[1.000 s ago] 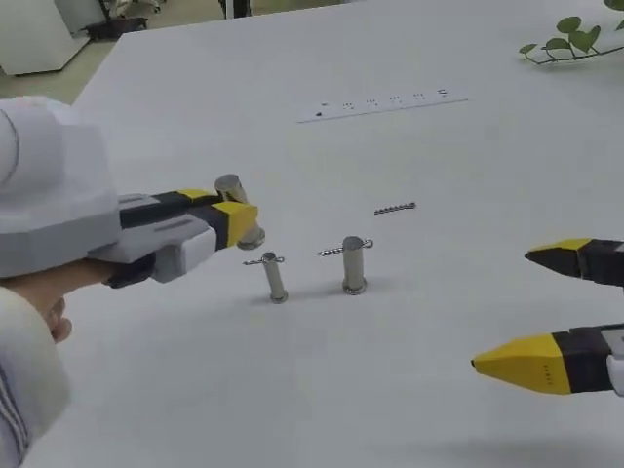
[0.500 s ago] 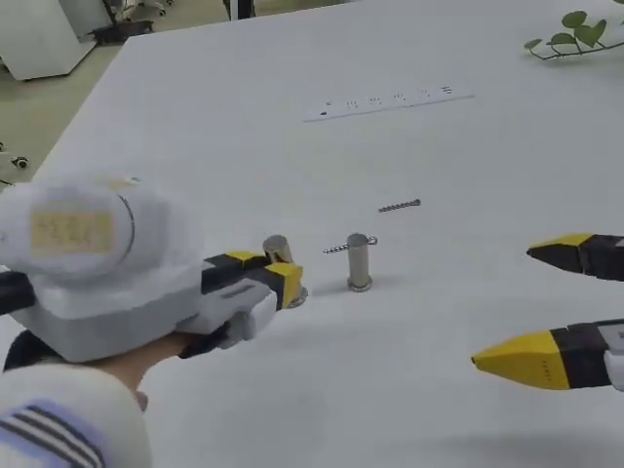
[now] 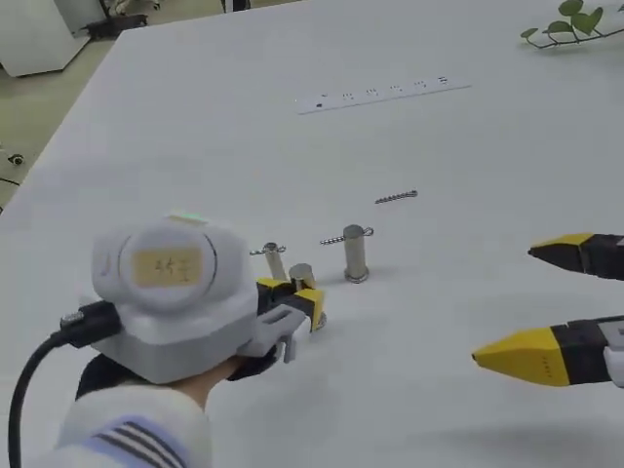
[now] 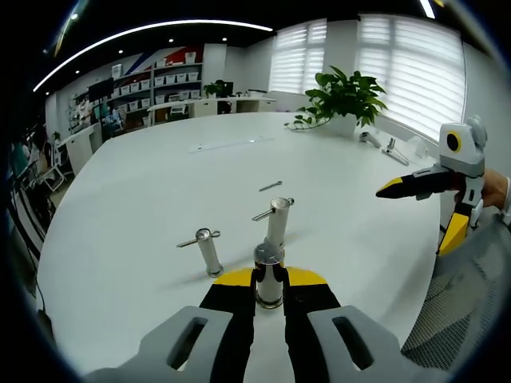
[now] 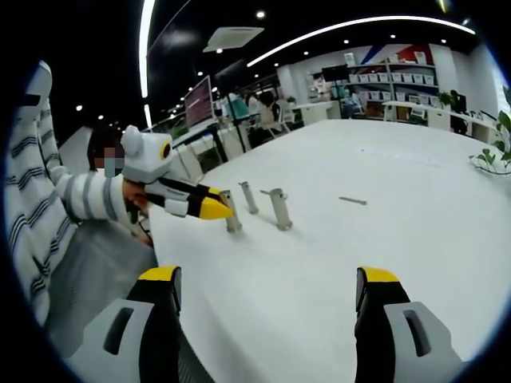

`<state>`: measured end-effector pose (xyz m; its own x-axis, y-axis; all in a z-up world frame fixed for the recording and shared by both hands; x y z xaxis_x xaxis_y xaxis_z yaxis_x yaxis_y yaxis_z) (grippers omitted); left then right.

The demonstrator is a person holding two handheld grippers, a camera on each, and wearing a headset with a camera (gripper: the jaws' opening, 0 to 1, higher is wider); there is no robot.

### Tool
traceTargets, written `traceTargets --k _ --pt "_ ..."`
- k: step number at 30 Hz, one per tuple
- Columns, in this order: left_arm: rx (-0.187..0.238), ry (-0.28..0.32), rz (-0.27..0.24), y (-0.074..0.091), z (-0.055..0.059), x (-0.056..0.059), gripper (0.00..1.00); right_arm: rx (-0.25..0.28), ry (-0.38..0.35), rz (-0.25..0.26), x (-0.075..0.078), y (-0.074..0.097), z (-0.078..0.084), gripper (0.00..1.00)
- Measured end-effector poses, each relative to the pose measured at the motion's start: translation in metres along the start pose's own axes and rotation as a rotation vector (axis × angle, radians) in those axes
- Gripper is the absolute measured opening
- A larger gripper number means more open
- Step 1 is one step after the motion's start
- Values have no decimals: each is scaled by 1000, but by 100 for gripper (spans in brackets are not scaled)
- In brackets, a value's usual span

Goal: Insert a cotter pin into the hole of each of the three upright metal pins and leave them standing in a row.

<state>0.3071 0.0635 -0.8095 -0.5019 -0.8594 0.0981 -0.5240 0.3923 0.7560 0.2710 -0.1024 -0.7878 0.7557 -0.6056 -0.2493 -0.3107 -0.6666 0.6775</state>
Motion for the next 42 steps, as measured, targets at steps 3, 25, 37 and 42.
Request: traceTargets --k 3,25,37,42 --pt "-11 7 0 -3 2 0 11 2 -2 -2 -1 0 0 91" --pt "-42 13 -4 -2 19 5 12 -4 -4 -15 -6 -4 1 91" --pt "-32 2 -28 0 20 8 12 -5 -6 -10 -7 0 3 92" --pt "-9 -29 -22 9 12 5 24 -5 3 -5 -8 1 3 92"
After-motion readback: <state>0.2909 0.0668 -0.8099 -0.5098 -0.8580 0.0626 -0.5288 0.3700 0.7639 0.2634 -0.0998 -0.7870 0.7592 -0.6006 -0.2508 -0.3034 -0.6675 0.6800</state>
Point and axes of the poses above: the centre of the closed fingertips' face, and the gripper's own axes: y roughly backward along the fingers, x roughly to its right, z roughly out of its underside, the point moved 2 cm from there along y, roughly backward along the fingers, and after that the axes turned 15 degrees about -x, right-handed, at the moved point
